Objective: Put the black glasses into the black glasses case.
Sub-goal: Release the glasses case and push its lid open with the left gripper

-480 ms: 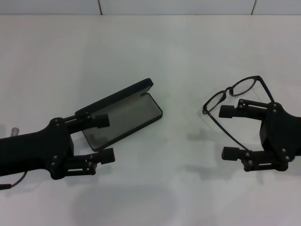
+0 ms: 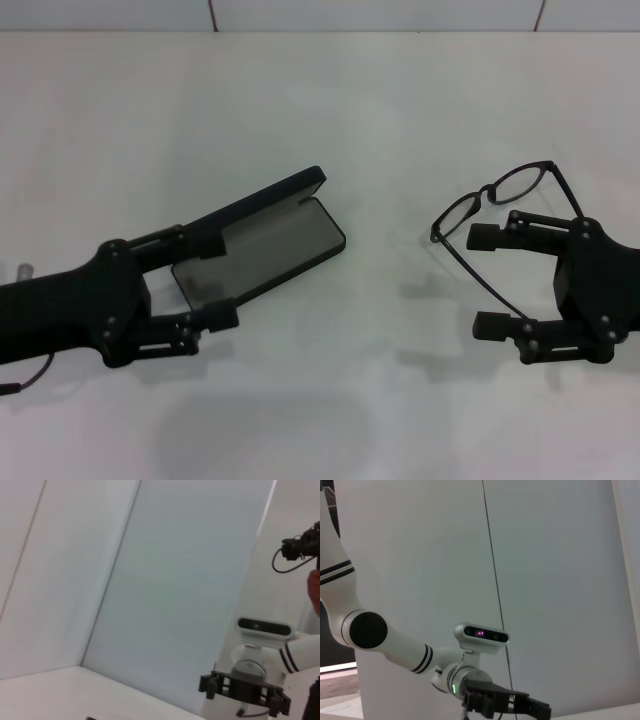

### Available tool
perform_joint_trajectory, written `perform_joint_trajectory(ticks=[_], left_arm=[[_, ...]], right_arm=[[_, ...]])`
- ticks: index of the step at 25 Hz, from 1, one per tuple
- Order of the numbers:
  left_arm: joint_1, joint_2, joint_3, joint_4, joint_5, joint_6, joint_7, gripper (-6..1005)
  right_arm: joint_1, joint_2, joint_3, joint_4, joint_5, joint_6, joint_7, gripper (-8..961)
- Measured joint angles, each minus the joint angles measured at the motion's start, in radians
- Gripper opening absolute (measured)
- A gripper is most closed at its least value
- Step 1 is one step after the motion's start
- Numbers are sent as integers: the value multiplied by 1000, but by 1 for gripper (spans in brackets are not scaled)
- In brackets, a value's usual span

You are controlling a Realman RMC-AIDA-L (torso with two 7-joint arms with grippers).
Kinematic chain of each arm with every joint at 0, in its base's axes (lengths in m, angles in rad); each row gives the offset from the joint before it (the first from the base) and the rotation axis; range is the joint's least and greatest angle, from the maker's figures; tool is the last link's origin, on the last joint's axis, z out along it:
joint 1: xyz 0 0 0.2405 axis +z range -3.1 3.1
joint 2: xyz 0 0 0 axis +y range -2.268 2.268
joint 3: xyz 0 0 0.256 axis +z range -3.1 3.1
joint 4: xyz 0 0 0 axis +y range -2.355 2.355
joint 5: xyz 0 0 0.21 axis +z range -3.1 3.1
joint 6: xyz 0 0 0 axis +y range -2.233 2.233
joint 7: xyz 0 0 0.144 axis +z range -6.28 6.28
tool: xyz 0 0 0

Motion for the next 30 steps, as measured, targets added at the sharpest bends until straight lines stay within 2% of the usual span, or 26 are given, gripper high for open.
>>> perform_joint_trajectory(ticks=[8,10,13,16,19,23,25,28,30], left_arm=[[-21,7,-83,7,2,-8,-68,864],[-40,11,-109,15,12,-45,-103,863],[-82,30,-116,39,46,-136,-191,862],[-112,37,-115,136,121,-186,-313,861],[-149,36,-111,324,231,-196,-494,861],[-178,4,-43,602,381,-193,-718,860],[-193,-24,26,733,469,-193,-818,859],[-218,-65,121,860,590,-198,-920,859],[-233,-82,175,891,650,-212,-965,858]], right_arm=[[-7,-9,2,6,3,6,0,808],[-17,-10,14,6,2,7,0,808],[-30,-11,42,7,-4,7,0,807],[-39,-13,51,7,-8,8,0,807],[-47,-15,60,8,-9,10,0,807],[-60,-15,73,10,-9,14,-2,806],[-66,-13,78,10,-9,17,-4,806],[-68,-12,78,10,-9,24,-5,806],[-68,-10,78,10,-9,30,-5,805]])
